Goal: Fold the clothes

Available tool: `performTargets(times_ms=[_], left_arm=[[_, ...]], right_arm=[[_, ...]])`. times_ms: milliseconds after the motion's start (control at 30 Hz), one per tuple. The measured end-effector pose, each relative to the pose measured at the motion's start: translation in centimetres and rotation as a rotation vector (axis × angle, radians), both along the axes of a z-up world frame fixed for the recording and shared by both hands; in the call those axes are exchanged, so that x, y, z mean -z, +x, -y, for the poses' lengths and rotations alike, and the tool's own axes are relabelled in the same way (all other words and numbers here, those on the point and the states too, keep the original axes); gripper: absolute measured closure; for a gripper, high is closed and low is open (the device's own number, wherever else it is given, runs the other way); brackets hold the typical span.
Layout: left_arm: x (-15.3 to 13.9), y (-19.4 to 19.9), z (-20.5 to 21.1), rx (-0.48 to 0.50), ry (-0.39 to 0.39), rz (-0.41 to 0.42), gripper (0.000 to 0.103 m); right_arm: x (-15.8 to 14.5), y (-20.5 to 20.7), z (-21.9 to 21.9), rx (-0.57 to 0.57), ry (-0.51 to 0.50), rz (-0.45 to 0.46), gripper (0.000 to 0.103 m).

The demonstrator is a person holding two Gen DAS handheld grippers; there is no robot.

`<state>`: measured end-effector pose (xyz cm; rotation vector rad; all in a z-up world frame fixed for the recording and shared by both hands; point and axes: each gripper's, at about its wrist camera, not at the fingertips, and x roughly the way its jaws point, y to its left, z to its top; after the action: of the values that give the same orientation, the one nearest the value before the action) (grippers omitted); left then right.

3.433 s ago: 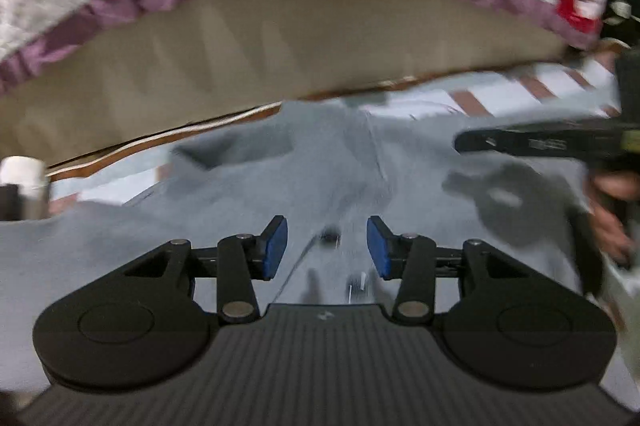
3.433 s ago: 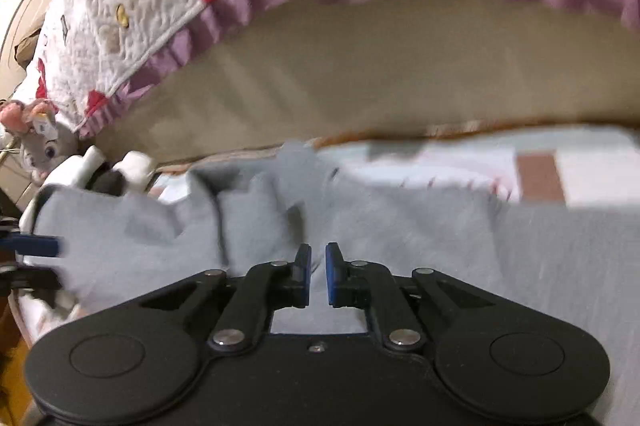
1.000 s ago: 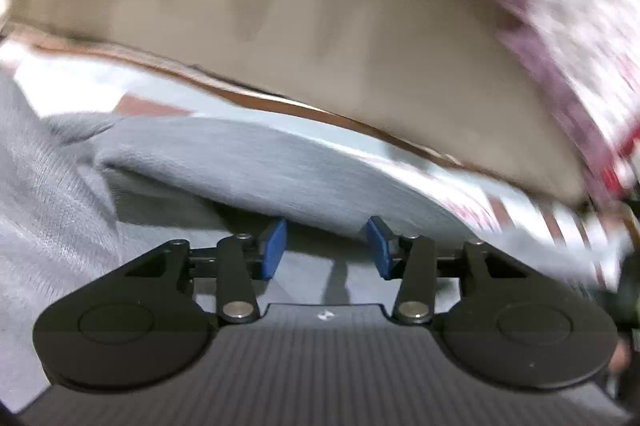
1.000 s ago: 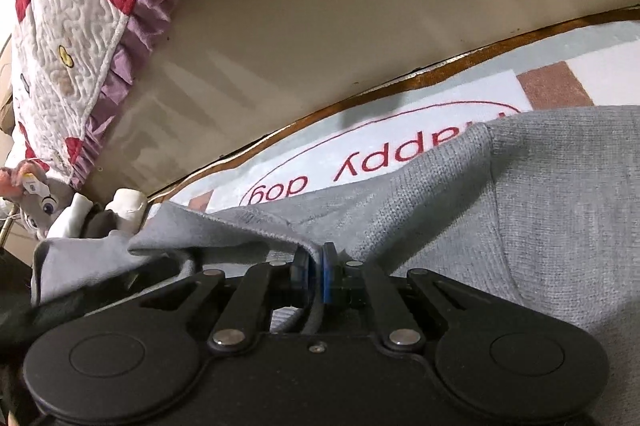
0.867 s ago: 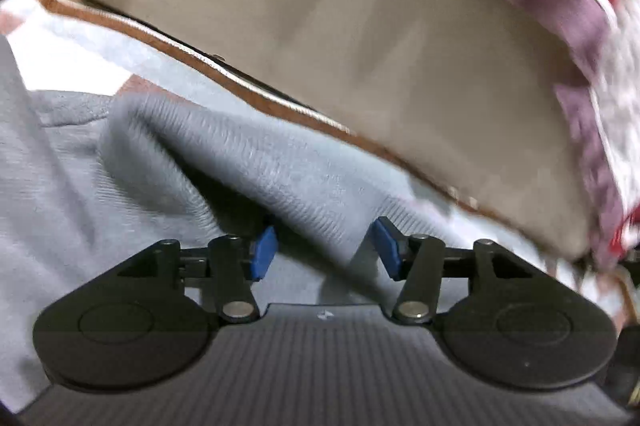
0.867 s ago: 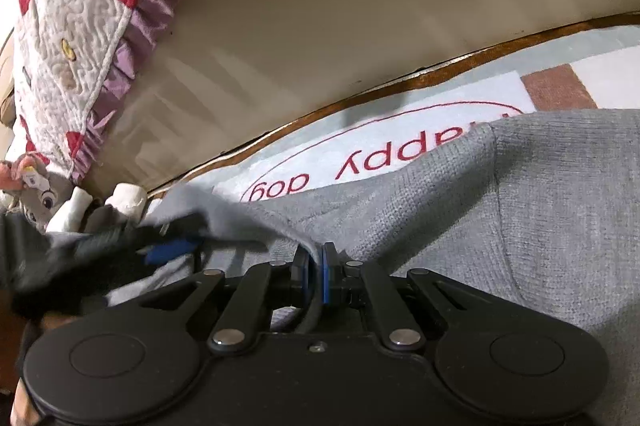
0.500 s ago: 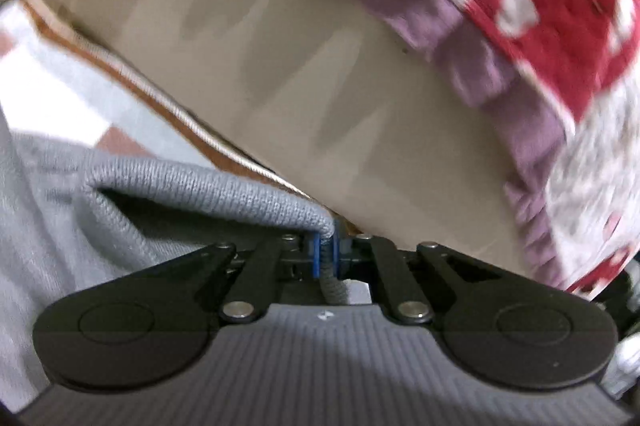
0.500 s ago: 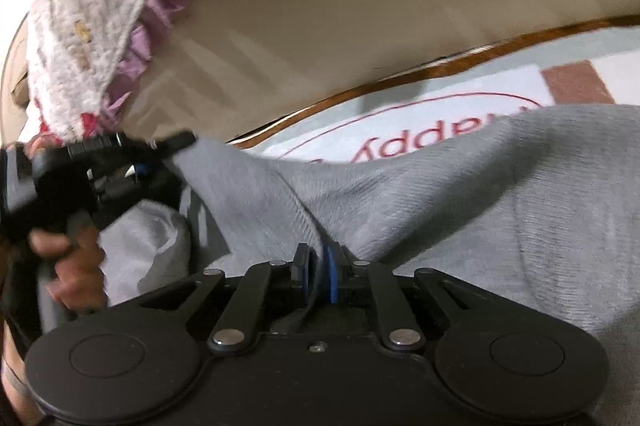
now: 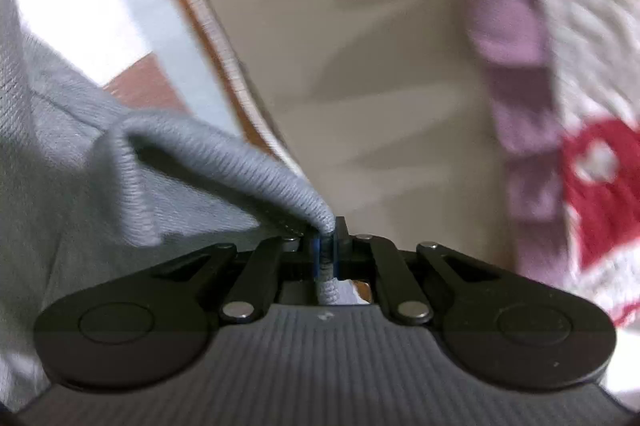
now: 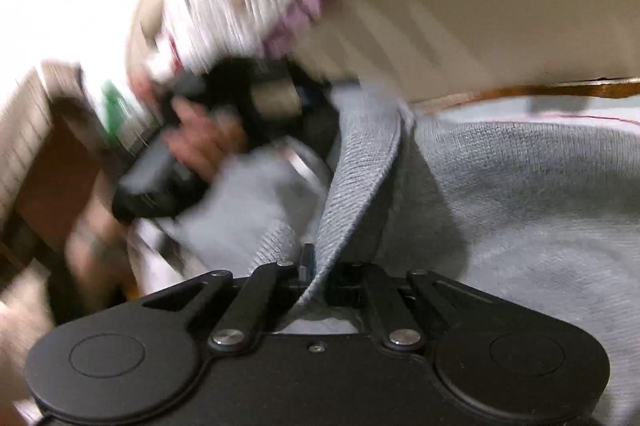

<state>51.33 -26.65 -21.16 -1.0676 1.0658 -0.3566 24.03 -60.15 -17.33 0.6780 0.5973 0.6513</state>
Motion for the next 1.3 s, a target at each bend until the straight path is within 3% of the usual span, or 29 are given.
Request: performTargets(times_ms=[67,133,200,267,300,400,467,567,700,767,900,933,1000,1100,1200,1300], left_arm=[[1.7,1.2,0.4,0.022,0.000,-0.038,0.097],[1.8,1.3,1.4,0.064,0.018,-0.020,0.086],[0.0,0.0,2.9,0.169,0.061,0.128,0.058],[-2.2,-2.3,5.0,0.336,0.143,0.271,0.054],[-2.5,-3.1,5.7,0.391,0.150,0.285,0.053],[-1.6,-4.9,7.1,0.497,0.072,0.250,0.053],[-0.7,-5.0,7.3,0.531,0.033,0.226,0.053],[0.6,-8.3,7.6,0.580,-0.065,0.289,0.053],[0.2,-10.6,6.7,0.520,-0.083,0.314,0.047],[0.0,-10.5,6.8,0.505,-0.057,0.342,0.046],[-1.2,-14.7,4.7,0.572,0.083,0.529,0.048],[-1.2,-15.7,4.8,0.586,0.148,0.570,0.051],[-1.1,-17.7,5.3,0.614,0.293,0.649,0.092],[-1.6,-20.5,7.0,0.606,0.519,0.789,0.098],[-2.8,-25.9,7.8,0.541,0.754,1.146,0.098],[-1.7,-29.6,9.7,0.730,0.957,1.348,0.096]], right_arm=[[0.5,0.1,0.7,0.018,0.079,-0.007,0.097],[1.2,0.2,1.3,0.056,0.111,-0.031,0.097],[2.5,0.6,1.8,0.109,0.111,-0.102,0.097],[3.1,0.9,2.2,0.128,0.147,-0.131,0.097],[3.2,0.9,2.3,0.129,0.166,-0.131,0.097],[2.6,0.6,1.9,0.132,0.149,-0.087,0.097],[2.2,0.5,1.9,0.141,0.163,-0.054,0.097],[1.6,0.2,2.0,0.171,0.152,0.000,0.097],[0.8,-0.3,1.5,0.199,0.076,0.070,0.097],[0.6,-0.2,1.3,0.209,0.075,0.075,0.097],[1.3,0.3,2.2,0.225,0.141,0.022,0.097],[1.6,0.4,2.6,0.226,0.162,0.001,0.097],[1.8,0.7,2.9,0.220,0.185,-0.028,0.097],[1.8,1.0,2.8,0.232,0.197,-0.047,0.097],[2.1,0.9,2.8,0.278,0.207,-0.056,0.097],[3.0,0.5,3.6,0.330,0.324,-0.075,0.097]])
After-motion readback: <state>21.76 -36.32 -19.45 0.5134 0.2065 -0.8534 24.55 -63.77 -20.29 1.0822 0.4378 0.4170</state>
